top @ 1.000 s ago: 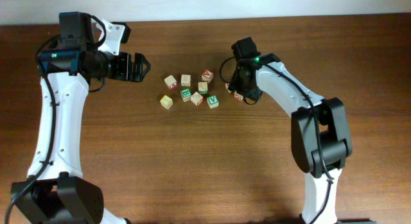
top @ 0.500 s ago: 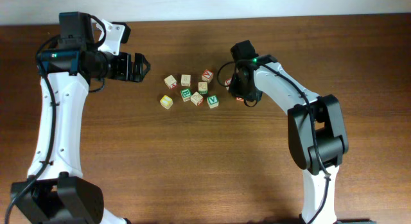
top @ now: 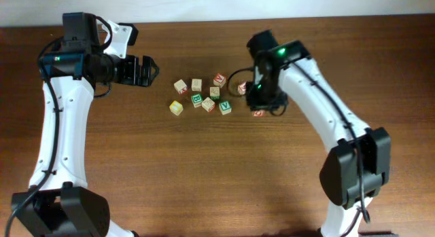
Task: Rotate 5 blocks
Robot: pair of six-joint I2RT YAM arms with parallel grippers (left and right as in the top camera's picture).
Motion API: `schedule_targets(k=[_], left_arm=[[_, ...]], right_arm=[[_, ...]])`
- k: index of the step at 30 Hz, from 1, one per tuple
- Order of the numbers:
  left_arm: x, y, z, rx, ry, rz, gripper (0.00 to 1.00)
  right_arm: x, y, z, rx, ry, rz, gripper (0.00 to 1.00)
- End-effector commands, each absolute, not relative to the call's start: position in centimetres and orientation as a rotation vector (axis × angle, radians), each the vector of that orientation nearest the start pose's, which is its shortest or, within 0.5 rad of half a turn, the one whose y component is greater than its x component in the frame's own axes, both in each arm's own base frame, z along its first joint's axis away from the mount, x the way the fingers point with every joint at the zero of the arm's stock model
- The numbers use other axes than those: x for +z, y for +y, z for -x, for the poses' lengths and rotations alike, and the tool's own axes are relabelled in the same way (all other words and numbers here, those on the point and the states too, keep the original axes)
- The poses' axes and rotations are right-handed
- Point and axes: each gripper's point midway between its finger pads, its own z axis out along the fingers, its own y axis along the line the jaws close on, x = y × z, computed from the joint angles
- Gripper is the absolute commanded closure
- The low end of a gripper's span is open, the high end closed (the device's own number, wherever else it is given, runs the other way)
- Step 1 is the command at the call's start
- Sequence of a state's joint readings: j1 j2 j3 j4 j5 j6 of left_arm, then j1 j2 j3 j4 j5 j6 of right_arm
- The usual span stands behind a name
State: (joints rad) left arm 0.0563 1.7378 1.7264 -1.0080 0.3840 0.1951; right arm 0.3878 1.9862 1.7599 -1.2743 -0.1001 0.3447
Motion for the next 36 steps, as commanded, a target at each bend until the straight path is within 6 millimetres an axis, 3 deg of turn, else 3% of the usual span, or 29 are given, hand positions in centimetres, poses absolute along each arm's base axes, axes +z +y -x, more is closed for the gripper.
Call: schedule_targets(k=[1, 5, 8, 14, 20, 23, 25, 27, 30, 31, 33, 36], left_arm=[[23.9, -3.9, -43.8, -0.375, 2.485, -0.341, 0.01], [23.9, -3.9, -43.8, -0.375, 2.486, -0.341, 0.01], [23.9, -3.9, -43.8, -0.375, 2.486, -0.341, 0.01], [23.9, -3.9, -43.8, -0.375, 2.485, -0.341, 0.01], [23.9, -3.9, -43.8, -0.375, 2.486, -0.340, 0.01], [23.9, -3.9, -43.8, -0.375, 2.486, -0.341, 0.01], [23.9, -3.9, -43.8, -0.375, 2.485, -0.341, 0.01], [23.9, -3.9, -43.8, -0.375, 2.485, -0.341, 0.01], [23.9, -3.9, -43.8, -0.375, 2.486, -0.341, 0.01], [23.9, -3.9, -43.8, -0.375, 2.485, -0.341, 0.01], [23.9, -3.9, -43.8, -0.375, 2.485, -0.341, 0.01], [23.9, -3.9, -43.8, -0.375, 2.485, -0.341, 0.01]], right_arm=[[7.8, 17.3, -33.7, 0.161, 3.164, 0.136, 0.80], [3.3, 16.9, -31.1, 0.190, 3.238, 0.118, 0.80], [1.6, 16.7, -30.2, 0.205, 3.254, 0.116, 0.79], [1.5, 16.8, -30.3, 0.215, 3.248, 0.116, 0.61], [2.2, 17.0, -30.8, 0.228, 3.237, 0.112, 0.57], [6.7, 17.8, -35.9, 0.309, 3.089, 0.071, 0.54], [10.1, 19.0, -40.4, 0.383, 2.917, 0.059, 0.53], [11.1, 19.1, -43.2, 0.379, 2.803, -0.060, 0.52], [10.5, 19.0, -47.0, 0.330, 2.672, -0.140, 0.48], [9.7, 18.5, -47.8, 0.279, 2.658, -0.086, 0.44], [8.3, 17.8, -48.4, 0.250, 2.668, -0.039, 0.44], [6.1, 17.2, -48.9, 0.293, 2.695, -0.261, 0.44]])
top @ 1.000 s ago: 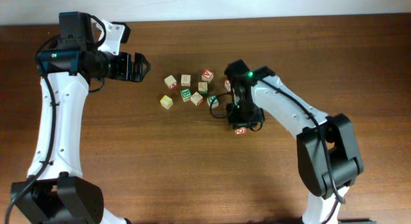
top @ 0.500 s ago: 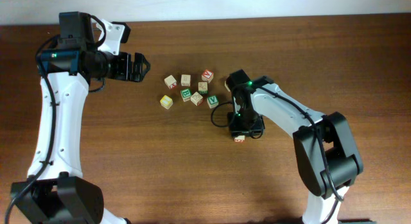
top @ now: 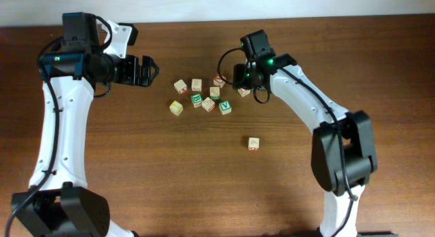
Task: Rotate 5 blocks
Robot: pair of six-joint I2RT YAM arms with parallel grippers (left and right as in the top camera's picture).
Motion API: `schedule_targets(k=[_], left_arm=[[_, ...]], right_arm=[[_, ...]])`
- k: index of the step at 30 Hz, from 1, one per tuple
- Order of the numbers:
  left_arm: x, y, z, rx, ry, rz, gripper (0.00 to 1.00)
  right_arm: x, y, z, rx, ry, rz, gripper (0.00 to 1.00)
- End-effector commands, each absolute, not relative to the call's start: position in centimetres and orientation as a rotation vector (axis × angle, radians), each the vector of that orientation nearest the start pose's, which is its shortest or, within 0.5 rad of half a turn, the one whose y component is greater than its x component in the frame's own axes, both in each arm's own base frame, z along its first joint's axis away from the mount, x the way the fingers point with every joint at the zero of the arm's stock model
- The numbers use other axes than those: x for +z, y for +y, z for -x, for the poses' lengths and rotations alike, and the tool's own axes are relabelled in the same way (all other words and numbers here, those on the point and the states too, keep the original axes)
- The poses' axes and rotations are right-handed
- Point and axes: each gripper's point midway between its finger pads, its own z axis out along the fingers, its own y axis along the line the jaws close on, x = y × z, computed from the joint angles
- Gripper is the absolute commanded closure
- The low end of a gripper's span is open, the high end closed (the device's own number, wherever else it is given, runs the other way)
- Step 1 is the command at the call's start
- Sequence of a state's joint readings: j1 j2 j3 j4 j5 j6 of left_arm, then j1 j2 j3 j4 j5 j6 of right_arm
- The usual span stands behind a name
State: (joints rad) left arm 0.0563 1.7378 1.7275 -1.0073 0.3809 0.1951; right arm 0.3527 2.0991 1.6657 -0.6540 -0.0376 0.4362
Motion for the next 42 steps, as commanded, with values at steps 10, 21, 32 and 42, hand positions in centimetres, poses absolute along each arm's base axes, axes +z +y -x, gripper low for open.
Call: schedule_targets(k=[10, 21, 32, 42], left_arm=[[23.9, -3.9, -43.8, -0.375, 2.485, -0.341, 0.01], [23.9, -3.9, -43.8, -0.375, 2.485, -0.341, 0.01], [23.9, -3.9, -43.8, -0.375, 2.486, -0.341, 0.01], [23.9, -3.9, -43.8, -0.375, 2.485, -0.341, 0.01]], right_arm=[[2.6, 19.0, -49.6, 0.251, 2.658, 0.429, 0.46], [2.4, 18.7, -49.0, 0.245, 2.697, 0.386, 0.66], [2.9, 17.0, -42.9, 0.219, 3.020, -0.170, 0.82], [7.5, 23.1, -35.2, 0.222, 3.134, 0.025, 0.82]])
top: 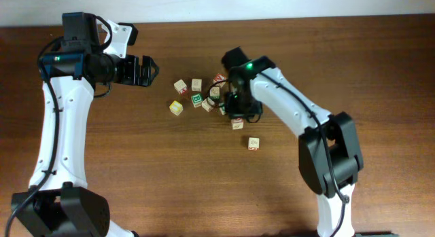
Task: Rotate 5 blocks
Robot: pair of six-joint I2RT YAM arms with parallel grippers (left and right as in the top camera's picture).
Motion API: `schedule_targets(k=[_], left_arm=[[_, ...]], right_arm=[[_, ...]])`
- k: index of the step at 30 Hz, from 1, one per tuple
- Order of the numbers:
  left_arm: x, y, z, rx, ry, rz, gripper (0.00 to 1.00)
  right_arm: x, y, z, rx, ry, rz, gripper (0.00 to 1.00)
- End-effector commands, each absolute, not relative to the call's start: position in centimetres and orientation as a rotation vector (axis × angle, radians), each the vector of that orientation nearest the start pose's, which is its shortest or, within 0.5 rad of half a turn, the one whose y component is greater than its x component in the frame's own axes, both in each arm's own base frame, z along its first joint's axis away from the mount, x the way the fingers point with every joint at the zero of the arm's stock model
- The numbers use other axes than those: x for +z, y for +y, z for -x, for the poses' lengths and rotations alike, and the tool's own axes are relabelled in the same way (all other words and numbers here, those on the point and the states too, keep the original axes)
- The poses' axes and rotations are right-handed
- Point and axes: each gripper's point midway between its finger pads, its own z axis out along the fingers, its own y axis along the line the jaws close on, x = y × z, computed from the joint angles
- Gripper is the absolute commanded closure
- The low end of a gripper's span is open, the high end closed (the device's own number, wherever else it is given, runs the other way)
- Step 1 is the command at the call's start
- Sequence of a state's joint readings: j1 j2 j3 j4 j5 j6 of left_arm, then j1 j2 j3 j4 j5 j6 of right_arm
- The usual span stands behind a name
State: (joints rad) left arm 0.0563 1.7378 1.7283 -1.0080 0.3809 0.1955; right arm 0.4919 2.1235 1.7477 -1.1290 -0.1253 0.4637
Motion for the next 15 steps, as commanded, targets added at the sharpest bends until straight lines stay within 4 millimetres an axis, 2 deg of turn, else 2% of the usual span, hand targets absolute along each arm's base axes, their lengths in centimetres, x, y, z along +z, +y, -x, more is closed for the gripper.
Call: schedule_targets(k=[1, 3, 9, 15], left_arm=[[23.9, -3.9, -43.8, -0.375, 2.485, -0.341, 0.01], [23.9, -3.9, -43.8, -0.375, 2.486, -0.341, 0.01], [23.9, -3.9, -43.8, -0.375, 2.485, -0.341, 0.01], [23.9, -3.9, -43.8, -0.376, 2.486, -0.341, 0.01]], right_arm=[[7.4, 23.0, -34.7, 0.184, 3.147, 0.004, 0.82], [6.4, 22.4, -33.4, 0.064, 3.168, -0.092, 0.82], [3.9, 21.0, -31.0, -0.034, 3.238, -0.183, 0.82], [2.7, 20.6, -30.7, -0.057, 3.237, -0.199, 0.82]])
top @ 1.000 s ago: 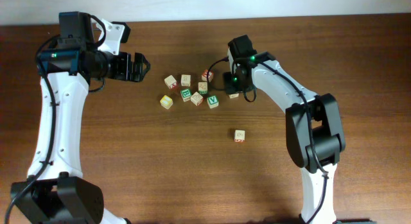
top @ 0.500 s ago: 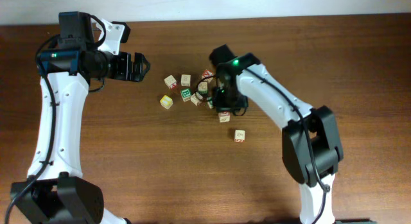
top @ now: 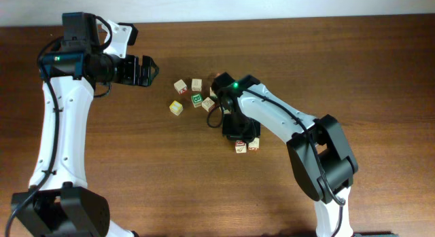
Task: Rotate 5 blocks
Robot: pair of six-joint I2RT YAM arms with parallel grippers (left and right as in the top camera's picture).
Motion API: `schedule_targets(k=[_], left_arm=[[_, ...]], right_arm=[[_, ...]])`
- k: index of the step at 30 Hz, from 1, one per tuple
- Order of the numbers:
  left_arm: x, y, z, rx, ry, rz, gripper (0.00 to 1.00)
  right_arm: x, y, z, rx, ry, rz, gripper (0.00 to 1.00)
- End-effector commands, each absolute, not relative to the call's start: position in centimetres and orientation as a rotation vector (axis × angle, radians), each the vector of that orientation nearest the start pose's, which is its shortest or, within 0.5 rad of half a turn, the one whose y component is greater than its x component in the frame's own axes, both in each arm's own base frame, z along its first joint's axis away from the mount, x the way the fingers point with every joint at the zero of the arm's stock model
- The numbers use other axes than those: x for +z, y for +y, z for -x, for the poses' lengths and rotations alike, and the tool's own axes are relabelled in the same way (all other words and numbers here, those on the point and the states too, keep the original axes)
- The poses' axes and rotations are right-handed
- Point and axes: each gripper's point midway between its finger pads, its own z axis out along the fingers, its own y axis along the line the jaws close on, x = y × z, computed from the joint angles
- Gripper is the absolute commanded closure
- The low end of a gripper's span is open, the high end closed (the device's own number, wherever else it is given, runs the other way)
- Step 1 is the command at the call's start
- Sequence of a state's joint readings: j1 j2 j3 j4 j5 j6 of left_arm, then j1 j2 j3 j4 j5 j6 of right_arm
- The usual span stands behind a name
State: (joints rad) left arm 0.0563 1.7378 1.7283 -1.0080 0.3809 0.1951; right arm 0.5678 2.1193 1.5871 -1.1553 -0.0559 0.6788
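Note:
Small wooden letter blocks lie in a loose cluster at mid-table, among them a green-lettered block (top: 196, 100) and a yellow block (top: 176, 108). My right gripper (top: 239, 143) points down in front of the cluster, shut on a red-lettered block (top: 240, 149). That block is close beside a lone block (top: 253, 144) on the table. The arm hides the cluster's right side. Left of the cluster, my left gripper (top: 151, 70) hovers open and holds nothing.
The brown wooden table (top: 136, 169) carries only the blocks. The right arm's links (top: 272, 115) reach diagonally over the cluster's right side. The left arm (top: 58, 121) runs along the left edge.
My right gripper has moved with the red-lettered block from just in front of the cluster toward the near edge, and is now beside the lone block. The left arm has not moved.
At first my right gripper was over a block to the right of the cluster. Then that block lay alone nearer the front, and the gripper was at the cluster's right edge. Later it held another block in front of the cluster, now beside the lone one.

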Motion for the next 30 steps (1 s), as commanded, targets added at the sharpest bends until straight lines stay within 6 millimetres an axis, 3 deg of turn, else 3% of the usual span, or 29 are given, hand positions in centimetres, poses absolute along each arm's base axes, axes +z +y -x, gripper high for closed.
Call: schedule_targets(k=[1, 7, 11, 16, 20, 22, 24, 25, 26, 30], left_arm=[[23.9, -3.9, -43.8, -0.375, 2.486, -0.341, 0.01], [23.9, -3.9, -43.8, -0.375, 2.485, -0.341, 0.01], [23.9, -3.9, -43.8, -0.375, 2.485, -0.341, 0.01], [23.9, -3.9, -43.8, -0.375, 2.486, -0.341, 0.01], [23.9, -3.9, -43.8, -0.375, 2.486, -0.340, 0.01], [23.9, -3.9, -43.8, -0.375, 2.485, -0.341, 0.01], [23.9, -3.9, -43.8, -0.375, 2.486, -0.341, 0.01], [23.9, -3.9, -43.8, -0.375, 2.486, -0.341, 0.01], [23.9, -3.9, -43.8, -0.375, 2.485, -0.341, 0.01], [23.9, -3.9, -43.8, -0.375, 2.486, -0.341, 0.01]], right_arm=[[2.7, 20.6, -30.8, -0.055, 3.234, -0.200, 0.82], [2.6, 20.8, -32.0, -0.049, 3.180, -0.193, 0.75], [2.6, 20.8, -32.0, -0.049, 3.180, -0.193, 0.60], [3.2, 20.9, -32.9, -0.021, 3.161, -0.158, 0.60], [7.7, 22.3, -38.7, 0.158, 2.993, -0.082, 0.59], [8.7, 24.3, -41.4, 0.289, 2.873, 0.119, 0.50], [8.3, 25.0, -42.6, 0.290, 2.812, 0.269, 0.47], [7.6, 25.2, -42.9, 0.277, 2.796, 0.355, 0.38], [7.1, 25.2, -43.1, 0.269, 2.791, 0.393, 0.36], [4.4, 25.0, -43.5, 0.235, 2.817, 0.424, 0.36]])
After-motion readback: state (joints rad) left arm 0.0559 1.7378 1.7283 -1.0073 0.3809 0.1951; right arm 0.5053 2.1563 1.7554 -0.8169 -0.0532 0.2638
